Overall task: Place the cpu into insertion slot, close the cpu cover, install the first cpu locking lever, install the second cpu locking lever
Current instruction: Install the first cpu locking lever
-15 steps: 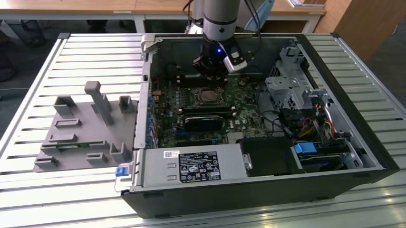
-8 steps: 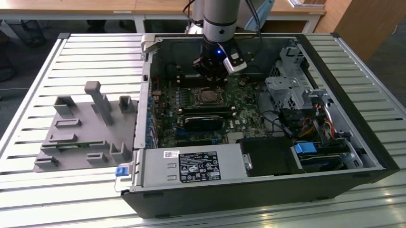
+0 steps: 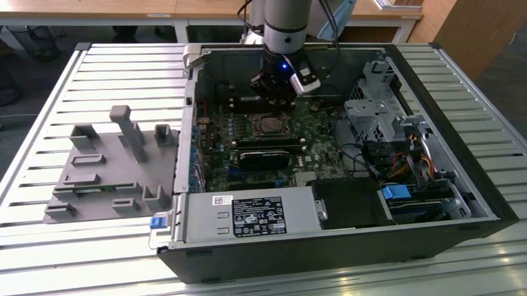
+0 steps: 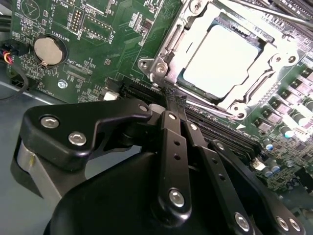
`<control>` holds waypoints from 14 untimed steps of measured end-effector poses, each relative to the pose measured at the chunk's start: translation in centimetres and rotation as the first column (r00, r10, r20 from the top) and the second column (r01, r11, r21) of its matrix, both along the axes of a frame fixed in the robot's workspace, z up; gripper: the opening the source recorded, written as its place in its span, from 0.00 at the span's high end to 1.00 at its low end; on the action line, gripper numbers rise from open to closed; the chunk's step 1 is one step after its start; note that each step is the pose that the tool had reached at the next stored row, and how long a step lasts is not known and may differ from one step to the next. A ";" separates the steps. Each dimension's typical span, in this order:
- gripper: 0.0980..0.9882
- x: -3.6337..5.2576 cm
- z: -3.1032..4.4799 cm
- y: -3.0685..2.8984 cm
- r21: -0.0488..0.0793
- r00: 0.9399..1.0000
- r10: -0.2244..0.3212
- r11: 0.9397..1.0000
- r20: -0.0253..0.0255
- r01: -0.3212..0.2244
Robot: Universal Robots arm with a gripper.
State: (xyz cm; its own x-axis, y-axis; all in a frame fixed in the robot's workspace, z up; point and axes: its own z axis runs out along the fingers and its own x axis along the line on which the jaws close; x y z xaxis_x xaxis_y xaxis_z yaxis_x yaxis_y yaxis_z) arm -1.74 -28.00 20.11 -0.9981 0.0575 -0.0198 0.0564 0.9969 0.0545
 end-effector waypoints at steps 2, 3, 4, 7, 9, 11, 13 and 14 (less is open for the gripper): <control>0.99 0.00 0.00 0.00 0.000 1.000 0.000 1.000 0.000 0.000; 0.99 0.00 0.00 0.00 -0.001 1.000 0.000 1.000 0.000 0.000; 0.99 0.00 -0.01 0.00 -0.002 1.000 0.000 1.000 0.000 0.000; 0.99 0.00 -0.11 0.00 -0.009 1.000 0.000 1.000 0.000 0.000; 0.99 0.00 -0.16 -0.01 -0.011 1.000 0.000 1.000 0.000 0.000; 0.99 -0.01 -0.22 0.00 -0.013 1.000 0.000 1.000 0.000 0.000; 0.99 0.00 -0.28 0.00 -0.014 1.000 0.000 1.000 0.000 0.000; 0.99 0.00 -0.28 0.00 -0.014 1.000 0.000 1.000 0.000 0.000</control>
